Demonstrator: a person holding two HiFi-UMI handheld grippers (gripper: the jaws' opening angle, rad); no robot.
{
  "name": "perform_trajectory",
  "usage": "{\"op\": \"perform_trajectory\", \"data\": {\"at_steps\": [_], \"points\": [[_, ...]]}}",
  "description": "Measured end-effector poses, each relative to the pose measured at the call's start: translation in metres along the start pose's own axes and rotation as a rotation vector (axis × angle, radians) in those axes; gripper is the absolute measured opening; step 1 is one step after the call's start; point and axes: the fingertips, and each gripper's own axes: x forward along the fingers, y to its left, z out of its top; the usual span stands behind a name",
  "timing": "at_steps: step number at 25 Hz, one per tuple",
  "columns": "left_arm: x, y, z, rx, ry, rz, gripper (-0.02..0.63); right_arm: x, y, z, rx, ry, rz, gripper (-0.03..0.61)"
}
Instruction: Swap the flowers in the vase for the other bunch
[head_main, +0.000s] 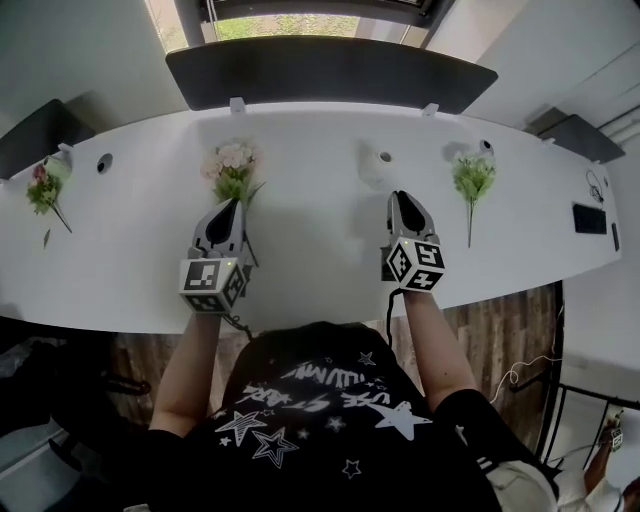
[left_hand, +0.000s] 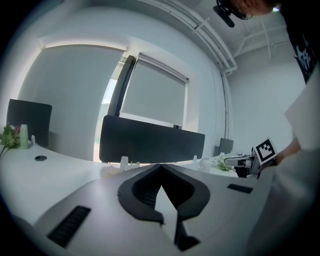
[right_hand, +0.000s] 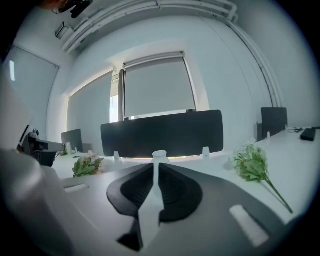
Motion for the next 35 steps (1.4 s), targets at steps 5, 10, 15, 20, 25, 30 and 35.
{"op": "perform_trajectory", "data": {"at_steps": [5,10,15,20,25,30,35], "points": [[0.009,-0.015,-0.007,0.037,0.077,-0.060,0.006,-0.020,0.000,0.011,-0.004,-0.026,-0.060,0.002],[0.019,-0.036,-0.015,0.069,0.095,-0.152,0.006,-0.040,-0.002,0.006,-0.017,0.002,-0.097,0.002],[0.023,-0.049,-0.006,0.060,0.035,-0.190,0.006,-0.057,-0.012,0.000,-0.017,0.012,-0.141,0.003],[0.026,-0.063,-0.008,0.060,0.041,-0.197,0.006,-0.072,-0.044,0.000,0.000,0.013,-0.193,0.002],[0.036,-0.085,-0.004,0.065,0.028,-0.196,0.006,-0.081,-0.091,-0.001,0.005,0.026,-0.223,0.002],[0.051,-0.125,-0.006,0.088,0.033,-0.188,0.006,-0.084,-0.145,-0.004,-0.022,0.075,-0.239,0.002],[0.068,-0.161,-0.014,0.100,0.057,-0.161,0.006,-0.082,-0.193,-0.014,-0.068,0.161,-0.232,0.002]]}}
